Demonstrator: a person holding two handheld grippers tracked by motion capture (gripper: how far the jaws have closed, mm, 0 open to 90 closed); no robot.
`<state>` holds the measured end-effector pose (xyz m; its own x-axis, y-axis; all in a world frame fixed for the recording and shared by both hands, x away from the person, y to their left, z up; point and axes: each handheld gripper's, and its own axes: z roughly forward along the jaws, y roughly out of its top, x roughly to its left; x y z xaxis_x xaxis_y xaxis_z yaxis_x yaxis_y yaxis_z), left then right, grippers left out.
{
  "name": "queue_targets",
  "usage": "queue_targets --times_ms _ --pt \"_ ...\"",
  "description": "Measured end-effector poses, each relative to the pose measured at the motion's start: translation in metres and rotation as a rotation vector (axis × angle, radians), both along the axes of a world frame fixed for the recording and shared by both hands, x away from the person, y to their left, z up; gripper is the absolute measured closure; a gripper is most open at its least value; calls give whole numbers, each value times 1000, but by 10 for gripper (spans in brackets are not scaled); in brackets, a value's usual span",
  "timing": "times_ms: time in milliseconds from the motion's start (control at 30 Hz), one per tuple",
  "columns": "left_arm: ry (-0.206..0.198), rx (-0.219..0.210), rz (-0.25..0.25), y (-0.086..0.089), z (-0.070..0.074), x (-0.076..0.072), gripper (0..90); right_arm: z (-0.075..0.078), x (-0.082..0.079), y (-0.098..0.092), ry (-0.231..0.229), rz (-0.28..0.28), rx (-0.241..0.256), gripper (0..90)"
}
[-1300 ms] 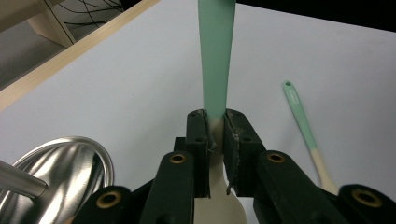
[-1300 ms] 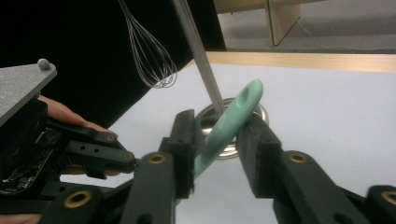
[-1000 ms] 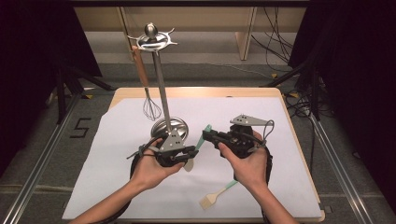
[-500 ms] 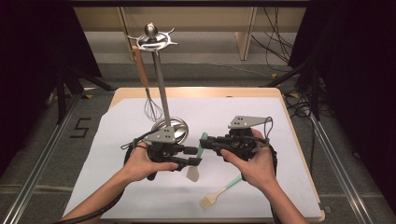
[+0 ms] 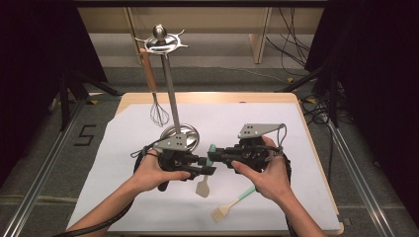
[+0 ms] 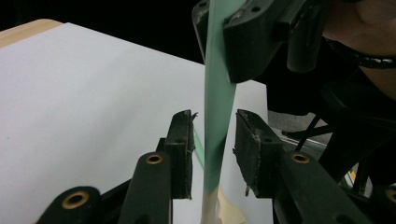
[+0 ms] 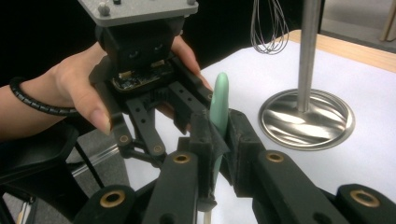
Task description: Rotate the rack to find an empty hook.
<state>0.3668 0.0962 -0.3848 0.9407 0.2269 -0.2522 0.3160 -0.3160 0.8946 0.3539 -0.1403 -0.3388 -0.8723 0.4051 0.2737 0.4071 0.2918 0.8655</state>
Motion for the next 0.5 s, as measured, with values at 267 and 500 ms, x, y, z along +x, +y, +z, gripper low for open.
queue_targets --times_ms 267,500 --pt "1 -11 -13 1 1 -1 695 -2 -1 2 -3 -8 24 826" --pt "7 -27 -17 3 2 -1 775 0 -2 2 2 1 13 825"
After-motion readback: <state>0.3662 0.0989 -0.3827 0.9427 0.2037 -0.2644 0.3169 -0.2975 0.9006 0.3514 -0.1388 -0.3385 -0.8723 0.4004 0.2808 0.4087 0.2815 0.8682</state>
